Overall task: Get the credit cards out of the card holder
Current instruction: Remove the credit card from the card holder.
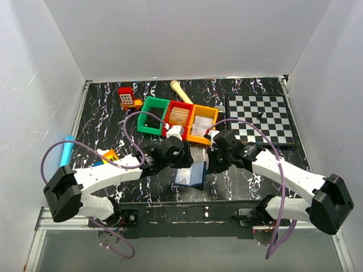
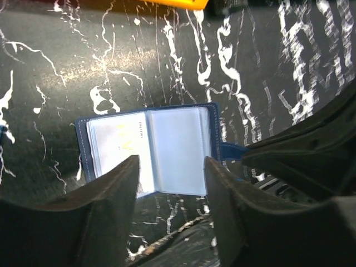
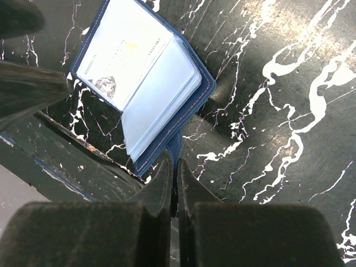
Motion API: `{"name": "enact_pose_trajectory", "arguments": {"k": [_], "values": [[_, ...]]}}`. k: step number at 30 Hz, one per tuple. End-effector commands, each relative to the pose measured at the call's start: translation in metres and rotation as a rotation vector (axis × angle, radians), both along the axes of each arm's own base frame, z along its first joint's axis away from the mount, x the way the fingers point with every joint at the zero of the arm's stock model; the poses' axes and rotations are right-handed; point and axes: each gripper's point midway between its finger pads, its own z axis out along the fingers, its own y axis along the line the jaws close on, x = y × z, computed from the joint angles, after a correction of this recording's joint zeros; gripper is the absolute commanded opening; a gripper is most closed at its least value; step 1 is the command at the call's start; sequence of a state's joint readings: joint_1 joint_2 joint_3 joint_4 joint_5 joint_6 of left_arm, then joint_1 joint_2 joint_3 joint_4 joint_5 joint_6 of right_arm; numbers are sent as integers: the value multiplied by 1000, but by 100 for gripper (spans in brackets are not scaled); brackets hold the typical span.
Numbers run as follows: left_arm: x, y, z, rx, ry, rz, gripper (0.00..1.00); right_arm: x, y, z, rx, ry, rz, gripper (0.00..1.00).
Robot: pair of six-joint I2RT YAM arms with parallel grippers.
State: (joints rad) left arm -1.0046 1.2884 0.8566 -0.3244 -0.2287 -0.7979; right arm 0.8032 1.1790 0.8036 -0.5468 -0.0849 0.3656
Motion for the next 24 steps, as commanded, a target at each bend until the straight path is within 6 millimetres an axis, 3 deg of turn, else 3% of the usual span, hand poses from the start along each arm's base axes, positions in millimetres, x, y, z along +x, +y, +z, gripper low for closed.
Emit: {"name": "enact_pose_trajectory", "arguments": {"k": [1, 5, 11, 17, 19, 24], "values": [[-6, -13, -29, 21, 39, -79, 37, 5, -6, -1, -12, 8, -48, 1], [-7, -14, -48, 48, 76, -91, 25, 4, -13, -3, -31, 24, -85, 7], [-10, -6, -65, 88, 110, -74, 24, 2, -25, -5, -73, 49, -152, 33], [-13, 0, -63, 68, 99, -57, 24, 6, -35, 15, -77, 6, -205, 43], [-12, 1, -62, 65, 94, -56, 24, 7, -27, 28, -21, -14, -187, 43], [-12, 1, -59, 41, 90, -58, 24, 4, 15, 61, 246, -46, -77, 40]]}}
